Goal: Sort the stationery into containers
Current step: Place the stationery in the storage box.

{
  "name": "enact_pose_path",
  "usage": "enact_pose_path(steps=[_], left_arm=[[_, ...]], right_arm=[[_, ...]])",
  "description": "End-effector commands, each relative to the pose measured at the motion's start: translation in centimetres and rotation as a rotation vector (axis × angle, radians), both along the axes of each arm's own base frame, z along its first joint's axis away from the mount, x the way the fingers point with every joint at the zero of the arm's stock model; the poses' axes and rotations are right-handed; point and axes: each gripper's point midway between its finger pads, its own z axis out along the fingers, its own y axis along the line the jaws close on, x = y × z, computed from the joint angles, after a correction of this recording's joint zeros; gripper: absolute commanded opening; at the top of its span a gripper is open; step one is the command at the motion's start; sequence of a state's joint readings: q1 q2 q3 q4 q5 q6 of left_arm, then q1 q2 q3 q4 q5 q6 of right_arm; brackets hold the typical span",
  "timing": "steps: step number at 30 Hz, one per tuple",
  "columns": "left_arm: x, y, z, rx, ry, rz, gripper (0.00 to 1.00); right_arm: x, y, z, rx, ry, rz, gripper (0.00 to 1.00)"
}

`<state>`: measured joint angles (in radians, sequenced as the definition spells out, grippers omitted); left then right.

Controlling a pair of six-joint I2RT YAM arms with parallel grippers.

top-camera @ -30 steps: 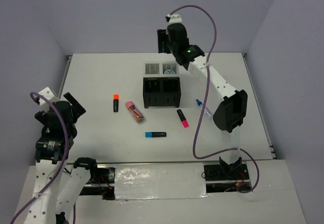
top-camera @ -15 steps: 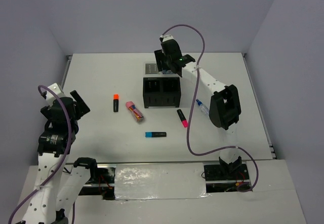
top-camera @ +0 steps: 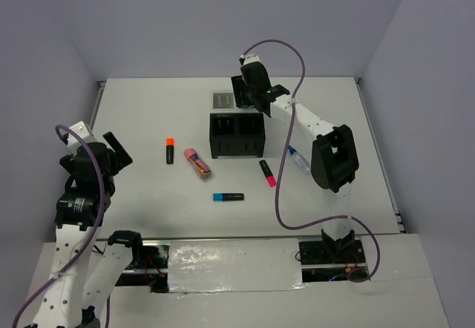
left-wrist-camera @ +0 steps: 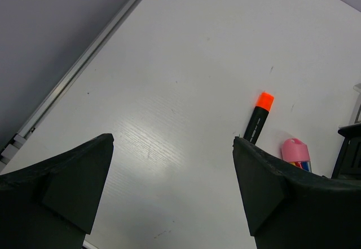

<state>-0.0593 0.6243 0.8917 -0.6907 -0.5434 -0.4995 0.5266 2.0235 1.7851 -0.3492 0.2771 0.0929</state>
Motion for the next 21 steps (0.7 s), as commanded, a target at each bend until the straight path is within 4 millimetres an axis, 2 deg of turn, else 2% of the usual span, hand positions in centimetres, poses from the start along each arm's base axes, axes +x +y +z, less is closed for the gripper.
enact_pose_path(steps=[1, 6, 8, 9, 10, 13, 16, 17, 19, 21], left_arm=[[0.4, 0.0, 0.7, 0.007, -0.031, -0.011, 0.99], [0.4, 0.0, 0.7, 0.008, -0.032, -0.013, 0.99], [0.4, 0.0, 0.7, 0.008, -0.034, -0.013, 0.99], [0.4, -0.1, 0.7, 0.008, -0.035, -0.017, 0.99], [0.4, 0.0, 0.7, 0.009, -0.033, -0.014, 0.99], [0.4, -0.1, 0.7, 0.008, -0.035, -0.015, 0.99], [0.5, -0.1, 0.7, 0.008, -0.036, -0.020, 0.99], [0.5, -0.1, 0.7, 0.008, -0.032, -0.019, 0.99], [0.5, -0.2, 0.7, 0.008, -0.033, -0.022, 0.99], [0.5, -0.2, 0.6, 0.008, -0.032, -0.022, 0.99]], right_arm=[[-0.3, -0.5, 2.4, 0.018, -0.044, -0.006, 0.00], [-0.5, -0.6, 2.3, 0.017, -0.035, -0.010, 0.00], [-0.4, -0.6, 1.8, 0.017, -0.018, -0.013, 0.04], [-0.4, -0.5, 1.6, 0.019, -0.014, -0.008, 0.08], [-0.4, -0.4, 1.3, 0.020, -0.007, -0.007, 0.19], [-0.2, -0.3, 1.2, 0.025, 0.001, -0.009, 0.41], [-0.2, -0.1, 1.2, 0.026, 0.011, -0.006, 0.55], [-0.2, -0.1, 1.2, 0.024, 0.013, -0.007, 0.56], [-0.2, -0.1, 1.6, 0.026, 0.009, -0.007, 0.70], [-0.2, -0.2, 2.1, 0.027, 0.002, -0.006, 0.71]])
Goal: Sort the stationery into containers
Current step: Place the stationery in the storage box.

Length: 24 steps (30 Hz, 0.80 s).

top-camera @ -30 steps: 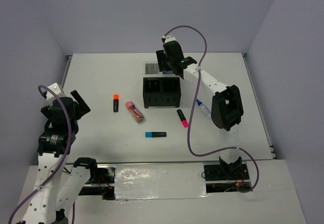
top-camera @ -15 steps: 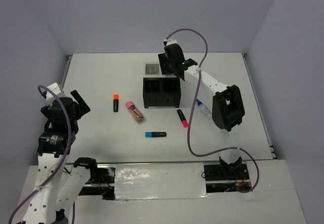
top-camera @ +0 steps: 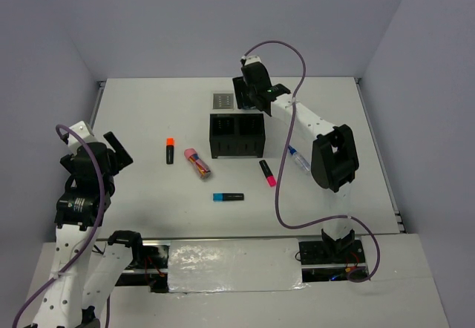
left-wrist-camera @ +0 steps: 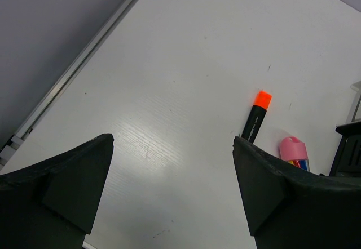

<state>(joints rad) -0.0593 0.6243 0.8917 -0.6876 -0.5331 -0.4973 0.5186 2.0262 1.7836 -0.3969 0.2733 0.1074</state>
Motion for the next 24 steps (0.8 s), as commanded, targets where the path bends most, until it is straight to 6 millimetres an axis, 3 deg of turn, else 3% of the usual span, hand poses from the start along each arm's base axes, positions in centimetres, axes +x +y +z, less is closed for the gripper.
enact_pose_path(steps=[1, 2, 3, 13, 14, 16, 17, 18, 19, 20, 21, 24], left_arm=[[0.4, 0.0, 0.6, 0.011, -0.029, -0.012, 0.99], [0.4, 0.0, 0.7, 0.010, -0.034, -0.010, 0.99], [0.4, 0.1, 0.7, 0.011, -0.034, -0.009, 0.99], [0.4, 0.1, 0.5, 0.010, -0.025, -0.008, 0.99], [0.4, 0.1, 0.5, 0.010, -0.025, -0.008, 0.99], [0.4, 0.1, 0.5, 0.011, -0.025, -0.007, 0.99], [0.4, 0.1, 0.6, 0.010, -0.027, -0.008, 0.99], [0.4, 0.0, 0.5, 0.009, -0.026, -0.007, 0.99], [0.4, 0.0, 0.6, 0.009, -0.028, -0.009, 0.99], [0.4, 0.0, 0.6, 0.010, -0.026, -0.011, 0.99], [0.5, -0.1, 0.5, 0.008, -0.026, -0.016, 0.99], [0.5, -0.1, 0.6, 0.009, -0.028, -0.018, 0.99]], right_arm=[[0.3, 0.5, 3.3, 0.038, -0.047, 0.005, 0.72], [0.2, 0.5, 3.4, 0.036, -0.048, 0.006, 0.73], [0.2, 0.3, 3.7, 0.038, -0.053, 0.003, 0.99], [-0.3, -0.4, 4.2, 0.053, -0.045, -0.015, 1.00], [-0.7, -0.8, 5.5, 0.067, -0.061, -0.024, 1.00], [-1.8, -1.4, 5.6, 0.085, -0.058, -0.022, 1.00], [-2.7, -2.2, 8.2, 0.124, -0.102, -0.022, 1.00], [-3.9, -2.4, 7.0, 0.136, -0.080, -0.001, 1.00], [-4.6, -2.9, 7.1, 0.147, -0.078, 0.003, 1.00], [-5.8, -3.8, 9.0, 0.171, -0.111, 0.008, 1.00], [-7.2, -4.4, 7.1, 0.154, -0.060, 0.019, 1.00], [-10.3, -6.9, 5.5, 0.134, -0.013, -0.008, 1.00]])
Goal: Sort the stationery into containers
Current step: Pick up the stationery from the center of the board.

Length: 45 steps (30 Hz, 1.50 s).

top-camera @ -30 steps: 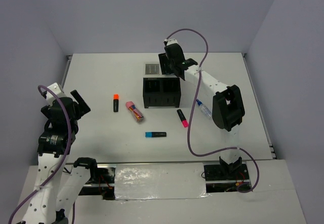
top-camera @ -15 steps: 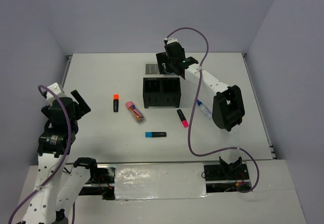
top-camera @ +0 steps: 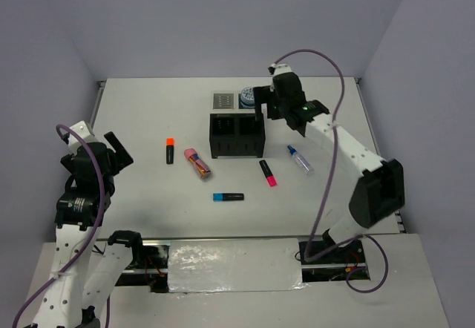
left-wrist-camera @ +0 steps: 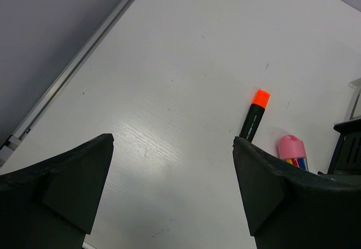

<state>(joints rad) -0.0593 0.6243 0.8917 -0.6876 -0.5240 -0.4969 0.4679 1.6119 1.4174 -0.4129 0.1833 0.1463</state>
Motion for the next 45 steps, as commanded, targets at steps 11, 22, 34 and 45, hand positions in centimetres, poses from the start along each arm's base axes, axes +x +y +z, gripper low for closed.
enact_pose_path(steps=[11, 22, 34, 45], left_arm=[[0.9, -0.6, 0.3, 0.003, -0.023, -0.048, 0.99], [3.2, -2.9, -2.9, -0.017, 0.125, -0.166, 0.99], [3.8, -3.7, -3.6, -0.025, 0.150, -0.217, 0.99], [3.6, -4.3, -2.7, -0.029, 0.115, -0.248, 0.99]], right_arm=[[-9.3, -7.7, -4.6, 0.034, 0.140, -0.116, 0.99], [-9.9, -13.1, -12.7, -0.071, 0.356, -0.351, 1.00], [-10.8, -14.3, -19.3, -0.133, 0.551, -0.327, 0.72], [-11.2, -14.7, -18.9, -0.111, 0.550, -0.361, 0.00]])
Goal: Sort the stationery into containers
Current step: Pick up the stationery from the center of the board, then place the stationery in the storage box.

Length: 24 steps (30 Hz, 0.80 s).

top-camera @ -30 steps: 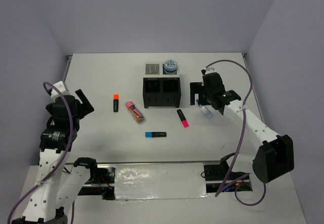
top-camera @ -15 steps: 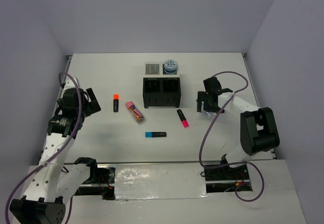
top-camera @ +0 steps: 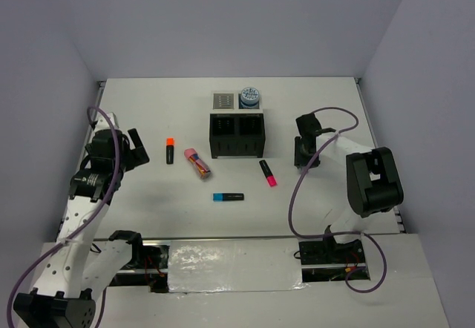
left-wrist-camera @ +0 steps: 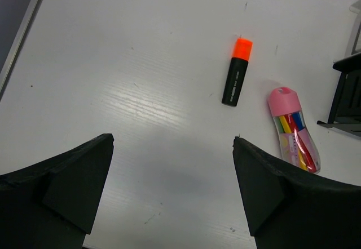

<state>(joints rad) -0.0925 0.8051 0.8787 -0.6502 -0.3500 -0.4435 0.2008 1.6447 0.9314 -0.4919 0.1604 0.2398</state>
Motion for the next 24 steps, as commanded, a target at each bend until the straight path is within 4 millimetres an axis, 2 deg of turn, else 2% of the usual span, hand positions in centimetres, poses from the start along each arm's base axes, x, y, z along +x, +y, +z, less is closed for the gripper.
enact_pose_path(steps=[1, 3, 4, 5, 6, 7, 8, 9, 10, 11, 12, 13, 14, 15, 16, 17, 18, 19, 21, 24], left_arm=[[0.6, -0.8, 2.0, -0.007, -0.083, -0.056, 0.99], [0.5, -3.0, 3.3, -0.063, -0.133, -0.169, 0.99], [0.8, -4.4, 4.6, -0.101, -0.188, -0.243, 0.99], [0.2, -7.3, 6.3, -0.196, -0.249, -0.378, 0.99], [-0.1, -8.9, 7.7, -0.254, -0.296, -0.449, 0.99], [0.0, -10.5, 10.0, -0.302, -0.385, -0.531, 0.99], [-1.3, -13.3, 11.8, -0.424, -0.422, -0.661, 0.99], [-1.8, -14.7, 12.8, -0.489, -0.447, -0.720, 0.99], [-2.3, -16.7, 15.8, -0.589, -0.536, -0.810, 0.99], [-3.2, -18.6, 16.6, -0.660, -0.534, -0.928, 0.99], [-3.5, -19.8, 17.3, -0.714, -0.552, -0.983, 0.99], [-4.5, -22.0, 19.5, -0.786, -0.607, -1.085, 0.99], [-4.9, -22.9, 20.5, -0.807, -0.635, -1.119, 0.99], [-5.4, -23.8, 21.3, -0.824, -0.643, -1.144, 0.99], [-6.1, -25.9, 21.0, -0.834, -0.602, -1.199, 0.99], [-6.6, -26.6, 22.2, -0.828, -0.620, -1.221, 0.99], [-7.4, -28.1, 22.3, -0.818, -0.615, -1.256, 0.99], [-7.2, -29.1, 21.9, -0.810, -0.589, -1.260, 0.99], [-7.1, -30.1, 21.4, -0.782, -0.545, -1.228, 0.98], [-6.4, -30.3, 19.7, -0.747, -0.506, -1.182, 0.98]], right_arm=[[0.4, -1.0, 2.5, -0.014, -0.086, -0.060, 0.00], [0.3, -0.8, 4.0, 0.009, -0.139, -0.070, 0.00], [0.7, -0.4, 6.6, 0.045, -0.227, -0.068, 0.00], [0.3, 0.2, 7.6, 0.088, -0.259, -0.059, 0.00], [0.3, 1.0, 9.0, 0.125, -0.309, -0.048, 0.00], [0.0, 2.0, 12.1, 0.183, -0.411, -0.018, 0.00], [-0.8, 4.1, 13.4, 0.275, -0.435, 0.041, 0.00], [-1.0, 6.2, 15.2, 0.361, -0.492, 0.104, 0.00], [-3.7, 11.1, 17.8, 0.563, -0.515, 0.278, 0.00], [-4.4, 13.8, 20.5, 0.684, -0.583, 0.384, 0.00], [-7.2, 17.0, 22.8, 0.823, -0.591, 0.495, 0.00], [-8.8, 18.7, 25.3, 0.922, -0.654, 0.584, 0.00], [-9.7, 19.7, 26.5, 0.969, -0.677, 0.613, 0.00], [-10.8, 20.6, 27.3, 1.008, -0.690, 0.638, 0.00], [-12.3, 21.9, 28.6, 1.068, -0.693, 0.681, 0.00], [-12.9, 22.5, 29.5, 1.101, -0.707, 0.711, 0.00], [-13.6, 23.0, 30.3, 1.127, -0.710, 0.737, 0.00], [-14.6, 23.7, 30.8, 1.150, -0.704, 0.779, 0.00], [-14.9, 24.2, 31.1, 1.154, -0.707, 0.788, 0.00], [-15.5, 24.6, 31.5, 1.170, -0.711, 0.814, 0.00]])
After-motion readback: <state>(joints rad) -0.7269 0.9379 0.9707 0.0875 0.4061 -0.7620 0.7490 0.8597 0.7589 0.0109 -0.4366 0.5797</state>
